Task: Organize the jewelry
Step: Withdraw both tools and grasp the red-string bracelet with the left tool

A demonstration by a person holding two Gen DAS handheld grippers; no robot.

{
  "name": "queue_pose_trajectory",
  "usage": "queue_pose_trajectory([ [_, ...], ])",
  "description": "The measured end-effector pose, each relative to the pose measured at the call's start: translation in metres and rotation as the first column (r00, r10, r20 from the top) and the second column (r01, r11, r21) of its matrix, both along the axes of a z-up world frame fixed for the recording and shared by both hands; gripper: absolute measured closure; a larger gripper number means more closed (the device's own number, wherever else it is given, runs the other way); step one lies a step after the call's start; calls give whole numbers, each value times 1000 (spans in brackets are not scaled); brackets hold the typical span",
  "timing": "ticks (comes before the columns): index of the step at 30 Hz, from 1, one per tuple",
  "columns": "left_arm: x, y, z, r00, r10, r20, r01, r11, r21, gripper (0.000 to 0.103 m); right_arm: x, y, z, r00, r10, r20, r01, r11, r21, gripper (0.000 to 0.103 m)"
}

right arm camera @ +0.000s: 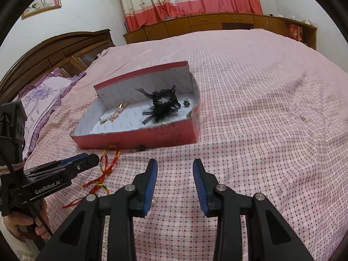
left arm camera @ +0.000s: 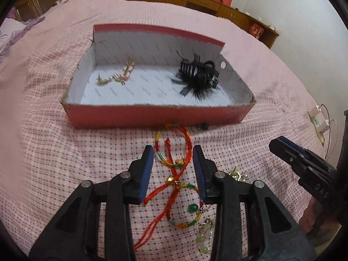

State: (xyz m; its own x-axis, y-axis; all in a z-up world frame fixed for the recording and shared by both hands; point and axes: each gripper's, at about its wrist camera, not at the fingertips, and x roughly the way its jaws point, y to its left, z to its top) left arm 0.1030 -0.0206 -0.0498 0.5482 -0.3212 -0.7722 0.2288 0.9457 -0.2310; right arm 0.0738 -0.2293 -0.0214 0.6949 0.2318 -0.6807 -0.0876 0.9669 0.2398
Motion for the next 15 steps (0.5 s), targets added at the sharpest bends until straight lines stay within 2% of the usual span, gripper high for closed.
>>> queue_pose_trajectory([
  [8,9,-19,-23,999,-16,-38,18,999,48,71,-1,-8,-10,1000,-9,-25,9,1000,21,66],
  [15,20,-27,-31,999,10,-30,-8,996,86,71,-2,-15,-17,999,-14,-42,16,999,38,66],
])
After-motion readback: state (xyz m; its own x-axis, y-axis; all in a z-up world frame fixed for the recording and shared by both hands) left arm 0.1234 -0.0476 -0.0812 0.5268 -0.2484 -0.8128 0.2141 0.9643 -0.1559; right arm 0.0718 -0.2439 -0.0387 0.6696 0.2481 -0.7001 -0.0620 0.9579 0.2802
